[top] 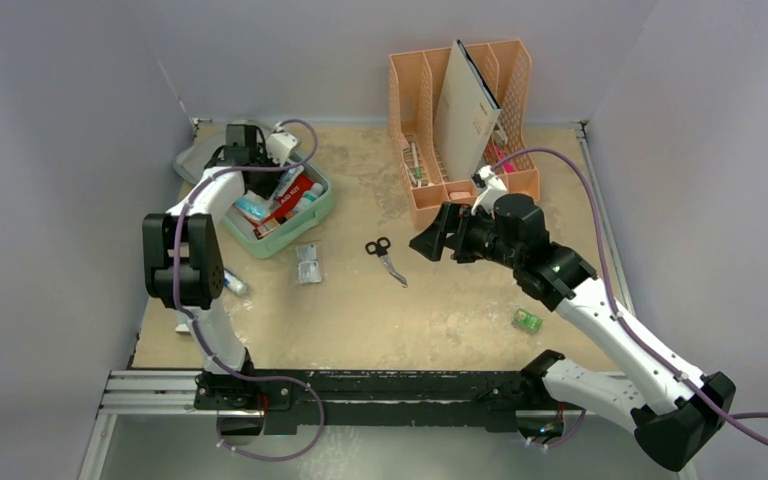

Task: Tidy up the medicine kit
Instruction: Place the pill bottle in the medicine box, then pick up the medical item at the center of the board.

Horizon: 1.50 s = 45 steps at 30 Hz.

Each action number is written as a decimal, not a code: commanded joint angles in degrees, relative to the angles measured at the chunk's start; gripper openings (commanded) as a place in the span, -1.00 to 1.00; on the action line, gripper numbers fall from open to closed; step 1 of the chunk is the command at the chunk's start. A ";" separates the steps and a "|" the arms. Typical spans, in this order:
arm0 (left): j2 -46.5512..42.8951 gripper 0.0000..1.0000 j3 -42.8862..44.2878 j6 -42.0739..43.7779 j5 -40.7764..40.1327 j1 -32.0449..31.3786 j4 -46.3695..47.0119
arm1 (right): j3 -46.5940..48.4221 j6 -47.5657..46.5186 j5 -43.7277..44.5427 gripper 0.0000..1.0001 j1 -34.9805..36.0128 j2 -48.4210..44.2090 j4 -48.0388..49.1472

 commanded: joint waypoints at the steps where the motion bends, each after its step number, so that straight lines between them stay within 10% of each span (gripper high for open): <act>1: -9.61 -0.10 -0.32 -6.35 2.41 -0.86 1.99 | 2.07 0.18 2.10 0.98 0.14 0.75 -0.94; 18: -30.22 0.68 -6.46 -46.38 23.21 -1.34 -11.18 | 2.65 -3.40 -1.94 -0.25 0.45 18.17 5.08; 29: -37.33 0.79 -16.66 -55.27 3.37 -1.33 -17.09 | 4.43 4.65 -3.81 -0.25 1.89 27.18 12.32; 45: -32.10 0.36 -22.12 -57.33 2.29 -6.86 -20.78 | 1.19 1.91 -2.74 -0.12 2.06 19.51 11.64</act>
